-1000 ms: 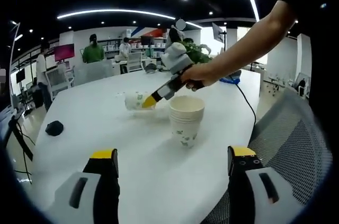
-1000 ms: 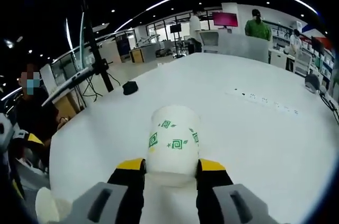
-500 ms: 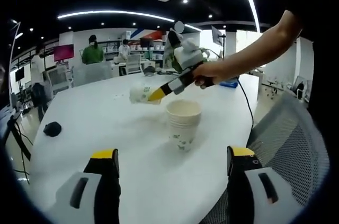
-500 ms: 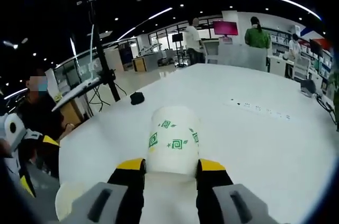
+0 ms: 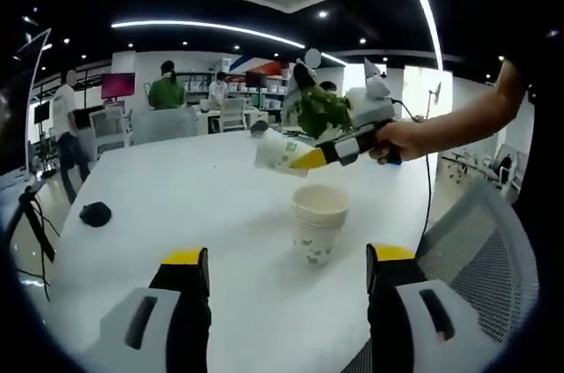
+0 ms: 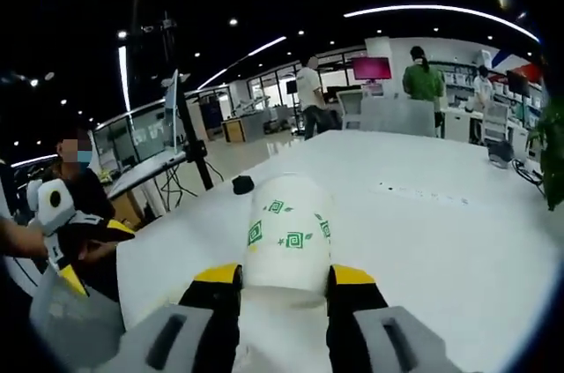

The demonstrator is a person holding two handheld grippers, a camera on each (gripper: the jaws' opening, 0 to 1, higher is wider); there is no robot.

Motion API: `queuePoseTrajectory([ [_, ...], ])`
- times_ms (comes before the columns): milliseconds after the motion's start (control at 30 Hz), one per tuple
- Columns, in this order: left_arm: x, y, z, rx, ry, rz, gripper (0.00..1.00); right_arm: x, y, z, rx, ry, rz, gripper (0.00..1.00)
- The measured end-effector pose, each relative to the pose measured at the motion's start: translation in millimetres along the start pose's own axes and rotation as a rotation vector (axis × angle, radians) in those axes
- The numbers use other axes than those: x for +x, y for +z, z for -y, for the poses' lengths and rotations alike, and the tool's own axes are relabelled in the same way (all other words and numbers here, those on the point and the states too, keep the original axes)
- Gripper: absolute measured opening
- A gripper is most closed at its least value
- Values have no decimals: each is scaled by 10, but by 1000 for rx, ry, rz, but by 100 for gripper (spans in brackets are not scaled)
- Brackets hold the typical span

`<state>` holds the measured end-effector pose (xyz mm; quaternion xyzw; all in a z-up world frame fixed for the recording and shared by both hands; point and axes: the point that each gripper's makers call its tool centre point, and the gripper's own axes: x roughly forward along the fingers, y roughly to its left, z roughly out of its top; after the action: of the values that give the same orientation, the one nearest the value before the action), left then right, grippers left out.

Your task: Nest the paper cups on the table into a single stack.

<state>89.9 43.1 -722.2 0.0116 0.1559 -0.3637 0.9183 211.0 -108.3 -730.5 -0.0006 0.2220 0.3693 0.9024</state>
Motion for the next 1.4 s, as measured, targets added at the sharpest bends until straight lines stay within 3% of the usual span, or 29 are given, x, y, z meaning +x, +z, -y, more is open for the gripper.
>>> queuePoseTrajectory([
  [133, 22, 87, 14, 33, -19, -16, 63, -109, 42, -85, -14, 12, 24, 37],
  [400, 84, 495, 91, 68, -80, 16, 49, -382, 212, -361, -18, 56, 96, 37],
  [667, 156, 722, 209, 133, -171, 17, 42, -583, 147, -612, -123, 102, 97, 37],
  [1000, 238, 816, 439, 194, -300, 3, 34, -755, 69, -848, -188, 160, 93, 37],
  [1233, 271, 784, 574, 232, -370, -23, 28, -854, 40, -938, -193, 199, 93, 37],
  [1400, 264, 770, 726, 249, -455, -39, 25, -914, -41, -1064, -230, 263, 71, 37],
])
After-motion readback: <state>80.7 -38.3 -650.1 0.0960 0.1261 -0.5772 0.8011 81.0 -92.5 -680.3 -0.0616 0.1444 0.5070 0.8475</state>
